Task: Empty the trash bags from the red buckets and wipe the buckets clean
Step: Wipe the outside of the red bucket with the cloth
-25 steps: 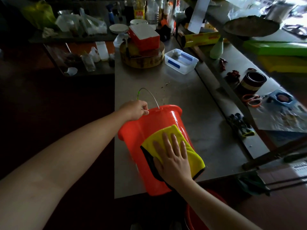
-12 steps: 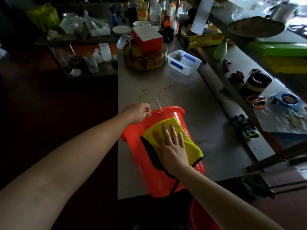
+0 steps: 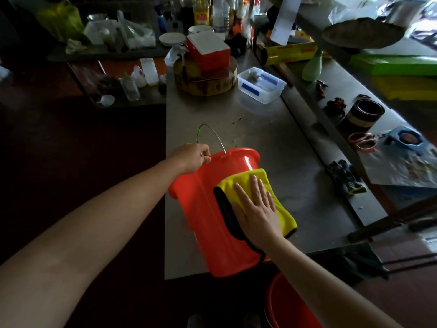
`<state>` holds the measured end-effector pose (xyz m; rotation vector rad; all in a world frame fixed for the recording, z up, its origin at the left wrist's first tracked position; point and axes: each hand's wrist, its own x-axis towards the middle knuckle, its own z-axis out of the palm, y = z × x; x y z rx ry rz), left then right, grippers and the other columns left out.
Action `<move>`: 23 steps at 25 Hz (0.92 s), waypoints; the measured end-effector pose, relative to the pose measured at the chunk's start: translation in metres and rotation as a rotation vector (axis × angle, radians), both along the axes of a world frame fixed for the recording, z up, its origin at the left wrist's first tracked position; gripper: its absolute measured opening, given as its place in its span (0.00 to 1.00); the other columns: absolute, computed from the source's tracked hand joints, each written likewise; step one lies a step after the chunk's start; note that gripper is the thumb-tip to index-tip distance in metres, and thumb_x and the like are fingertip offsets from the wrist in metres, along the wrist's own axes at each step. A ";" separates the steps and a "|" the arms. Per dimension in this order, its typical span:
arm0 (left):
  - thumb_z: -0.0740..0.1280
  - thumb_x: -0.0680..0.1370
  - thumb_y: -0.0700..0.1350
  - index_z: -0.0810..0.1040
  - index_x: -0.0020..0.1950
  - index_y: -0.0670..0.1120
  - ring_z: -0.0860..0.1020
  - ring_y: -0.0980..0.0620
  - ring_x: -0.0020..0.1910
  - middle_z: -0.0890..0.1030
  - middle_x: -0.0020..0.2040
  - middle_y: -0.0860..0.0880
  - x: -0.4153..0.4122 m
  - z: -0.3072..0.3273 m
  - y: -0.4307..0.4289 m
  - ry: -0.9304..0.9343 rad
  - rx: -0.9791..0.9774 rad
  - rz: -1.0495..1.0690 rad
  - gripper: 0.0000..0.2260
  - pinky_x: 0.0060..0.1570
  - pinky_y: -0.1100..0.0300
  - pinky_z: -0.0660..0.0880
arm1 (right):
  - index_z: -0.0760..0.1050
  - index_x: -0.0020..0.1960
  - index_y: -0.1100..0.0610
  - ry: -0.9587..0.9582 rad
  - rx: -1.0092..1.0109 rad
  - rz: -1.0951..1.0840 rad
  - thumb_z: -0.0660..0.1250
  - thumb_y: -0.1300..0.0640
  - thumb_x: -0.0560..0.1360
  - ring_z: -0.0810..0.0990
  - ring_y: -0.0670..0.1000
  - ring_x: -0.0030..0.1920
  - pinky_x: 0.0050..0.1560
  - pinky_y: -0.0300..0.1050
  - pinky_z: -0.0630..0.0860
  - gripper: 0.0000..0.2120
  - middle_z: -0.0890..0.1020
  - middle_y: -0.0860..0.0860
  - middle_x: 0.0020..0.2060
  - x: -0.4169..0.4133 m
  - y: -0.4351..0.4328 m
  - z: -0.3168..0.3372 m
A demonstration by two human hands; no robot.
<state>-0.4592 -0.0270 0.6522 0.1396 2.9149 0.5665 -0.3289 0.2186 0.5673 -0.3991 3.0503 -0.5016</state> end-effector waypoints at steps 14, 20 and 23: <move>0.69 0.79 0.50 0.80 0.54 0.49 0.79 0.50 0.49 0.81 0.52 0.50 0.032 -0.010 -0.036 -0.011 0.060 0.070 0.07 0.48 0.55 0.74 | 0.41 0.81 0.36 -0.067 -0.008 0.041 0.44 0.34 0.83 0.32 0.54 0.80 0.81 0.55 0.41 0.28 0.36 0.53 0.81 -0.016 -0.023 0.016; 0.69 0.79 0.48 0.80 0.52 0.50 0.80 0.51 0.48 0.82 0.51 0.50 0.054 -0.020 -0.063 0.007 0.105 0.124 0.04 0.47 0.54 0.76 | 0.42 0.81 0.36 -0.053 -0.002 0.100 0.44 0.34 0.83 0.35 0.55 0.81 0.80 0.55 0.41 0.28 0.39 0.53 0.82 -0.052 -0.052 0.024; 0.68 0.80 0.47 0.81 0.53 0.49 0.79 0.52 0.48 0.81 0.52 0.50 0.066 -0.027 -0.071 0.045 0.132 0.178 0.05 0.49 0.53 0.77 | 0.43 0.81 0.37 -0.010 0.014 0.126 0.44 0.34 0.84 0.34 0.54 0.80 0.81 0.55 0.42 0.28 0.39 0.52 0.82 -0.025 -0.047 0.017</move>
